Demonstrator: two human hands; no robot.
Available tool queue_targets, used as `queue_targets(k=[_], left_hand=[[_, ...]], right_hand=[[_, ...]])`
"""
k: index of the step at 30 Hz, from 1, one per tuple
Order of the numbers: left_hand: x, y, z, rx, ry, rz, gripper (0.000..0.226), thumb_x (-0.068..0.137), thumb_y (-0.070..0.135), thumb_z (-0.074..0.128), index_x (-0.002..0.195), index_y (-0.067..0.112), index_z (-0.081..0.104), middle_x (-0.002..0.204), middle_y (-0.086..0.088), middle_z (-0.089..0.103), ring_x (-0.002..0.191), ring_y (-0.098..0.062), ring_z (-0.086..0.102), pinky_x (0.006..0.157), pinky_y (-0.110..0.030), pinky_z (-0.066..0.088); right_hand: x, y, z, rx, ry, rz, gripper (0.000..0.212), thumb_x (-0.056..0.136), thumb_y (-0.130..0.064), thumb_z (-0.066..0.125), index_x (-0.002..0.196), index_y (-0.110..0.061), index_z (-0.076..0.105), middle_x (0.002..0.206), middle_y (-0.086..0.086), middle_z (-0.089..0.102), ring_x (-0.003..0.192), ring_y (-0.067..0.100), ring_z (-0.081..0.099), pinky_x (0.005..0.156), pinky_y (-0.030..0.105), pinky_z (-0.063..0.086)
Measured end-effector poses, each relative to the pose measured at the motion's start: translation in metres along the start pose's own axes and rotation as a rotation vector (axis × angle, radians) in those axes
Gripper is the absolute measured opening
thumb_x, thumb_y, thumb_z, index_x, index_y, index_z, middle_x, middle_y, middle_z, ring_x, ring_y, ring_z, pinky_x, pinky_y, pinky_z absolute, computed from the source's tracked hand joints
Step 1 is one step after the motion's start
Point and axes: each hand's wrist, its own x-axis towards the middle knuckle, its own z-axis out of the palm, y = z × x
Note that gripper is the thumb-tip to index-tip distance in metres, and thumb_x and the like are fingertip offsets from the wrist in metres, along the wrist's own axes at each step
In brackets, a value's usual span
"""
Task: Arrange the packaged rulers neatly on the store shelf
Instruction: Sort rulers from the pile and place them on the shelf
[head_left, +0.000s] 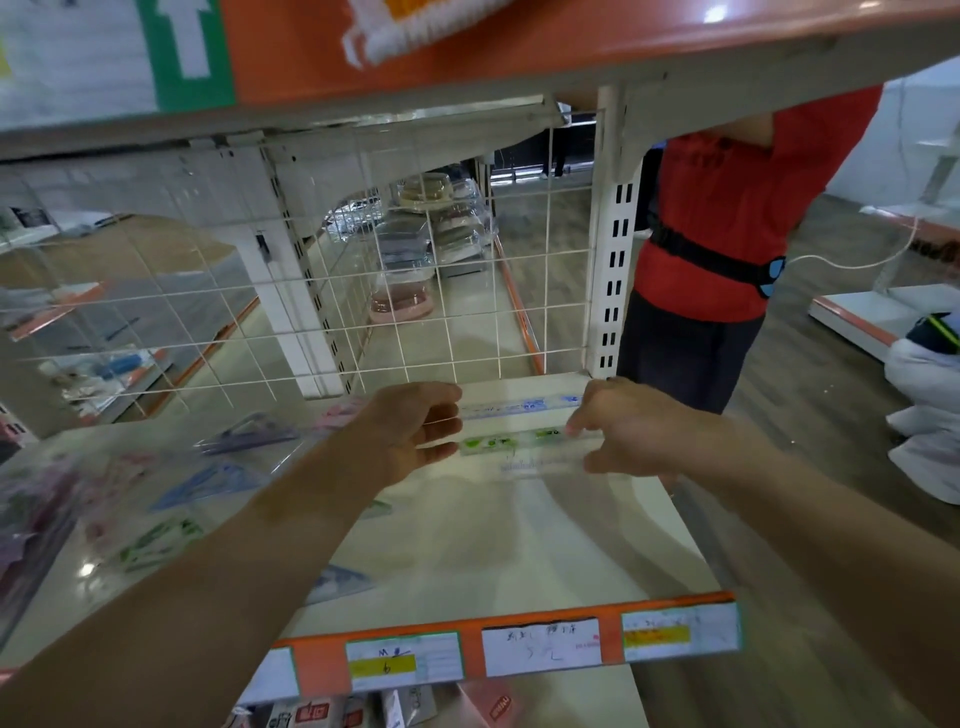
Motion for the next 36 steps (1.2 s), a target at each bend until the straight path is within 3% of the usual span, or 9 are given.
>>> queue_targets(k=[3, 8, 13, 18, 21, 26, 31, 34, 36], left_hand=[[0.000, 0.000, -0.008, -0.002, -0.001, -0.007, 0.006, 0.087, 0.009, 0.061, 0.082, 0.012, 0.061, 0.078, -0.004, 0.057, 0.071, -0.017, 0.057, 0.076, -0.035, 0.049], [0.000, -0.001, -0.017, 0.008, 0.009, -0.012, 0.004, 0.088, 0.009, 0.059, 0.085, 0.012, 0.061, 0.079, -0.003, 0.058, 0.073, -0.017, 0.057, 0.073, -0.034, 0.048], [-0.006, 0.000, -0.025, -0.015, 0.029, -0.005, 0.008, 0.089, 0.010, 0.059, 0.081, 0.013, 0.060, 0.077, -0.003, 0.057, 0.071, -0.015, 0.056, 0.072, -0.033, 0.047], [-0.021, 0.001, -0.064, -0.037, 0.036, 0.033, 0.007, 0.088, 0.013, 0.059, 0.091, 0.009, 0.064, 0.101, -0.011, 0.069, 0.072, -0.016, 0.062, 0.063, -0.027, 0.052], [-0.037, 0.000, -0.102, -0.064, 0.087, 0.061, 0.014, 0.091, 0.012, 0.055, 0.078, 0.014, 0.060, 0.076, -0.001, 0.063, 0.063, -0.011, 0.058, 0.060, -0.024, 0.045], [-0.056, -0.008, -0.180, -0.060, 0.247, 0.099, 0.014, 0.088, 0.013, 0.060, 0.075, 0.019, 0.057, 0.072, 0.002, 0.054, 0.069, -0.011, 0.053, 0.065, -0.027, 0.043], [-0.077, -0.015, -0.262, -0.020, 0.388, 0.145, 0.012, 0.089, 0.010, 0.058, 0.081, 0.019, 0.062, 0.075, 0.001, 0.056, 0.062, -0.010, 0.053, 0.063, -0.025, 0.041], [-0.085, -0.020, -0.305, -0.002, 0.412, 0.142, 0.021, 0.090, 0.006, 0.054, 0.072, 0.017, 0.057, 0.064, -0.003, 0.049, 0.043, -0.006, 0.046, 0.048, -0.015, 0.037], [-0.087, -0.022, -0.329, -0.001, 0.467, 0.122, 0.016, 0.089, 0.006, 0.056, 0.078, 0.016, 0.062, 0.069, -0.006, 0.056, 0.050, -0.009, 0.052, 0.053, -0.021, 0.043]], right_hand=[[0.004, -0.003, 0.009, 0.077, -0.067, 0.040, 0.044, 0.082, -0.029, 0.067, 0.126, -0.032, 0.058, 0.121, -0.002, 0.048, 0.109, 0.018, 0.049, 0.087, 0.028, 0.044], [0.010, -0.006, 0.010, 0.098, -0.123, 0.077, 0.043, 0.082, -0.027, 0.065, 0.124, -0.033, 0.058, 0.119, -0.004, 0.050, 0.091, 0.015, 0.051, 0.060, 0.019, 0.037], [0.013, -0.015, 0.007, 0.076, -0.087, 0.029, 0.040, 0.086, -0.032, 0.061, 0.125, -0.029, 0.056, 0.117, -0.007, 0.050, 0.111, 0.016, 0.053, 0.089, 0.028, 0.046], [0.027, -0.062, -0.008, 0.199, 0.045, -0.145, 0.031, 0.088, -0.036, 0.061, 0.118, -0.029, 0.061, 0.105, -0.011, 0.055, 0.093, 0.008, 0.054, 0.087, 0.025, 0.045], [0.036, -0.109, -0.017, 0.294, 0.060, -0.234, 0.021, 0.087, -0.037, 0.063, 0.108, -0.036, 0.061, 0.105, -0.009, 0.060, 0.092, 0.009, 0.058, 0.086, 0.029, 0.047], [0.052, -0.201, -0.026, 0.421, 0.072, -0.383, 0.024, 0.087, -0.036, 0.063, 0.111, -0.029, 0.064, 0.097, -0.008, 0.063, 0.085, 0.010, 0.060, 0.077, 0.027, 0.047], [0.075, -0.293, -0.023, 0.478, 0.018, -0.511, 0.041, 0.090, -0.032, 0.061, 0.130, -0.029, 0.053, 0.114, -0.008, 0.058, 0.104, 0.011, 0.055, 0.090, 0.029, 0.045], [0.089, -0.345, -0.011, 0.393, 0.020, -0.479, 0.047, 0.088, -0.037, 0.061, 0.132, -0.024, 0.051, 0.120, 0.001, 0.060, 0.113, 0.020, 0.054, 0.094, 0.028, 0.043], [0.099, -0.373, 0.000, 0.308, 0.015, -0.431, 0.049, 0.089, -0.037, 0.059, 0.134, -0.022, 0.049, 0.128, 0.005, 0.057, 0.118, 0.024, 0.054, 0.094, 0.028, 0.042]])
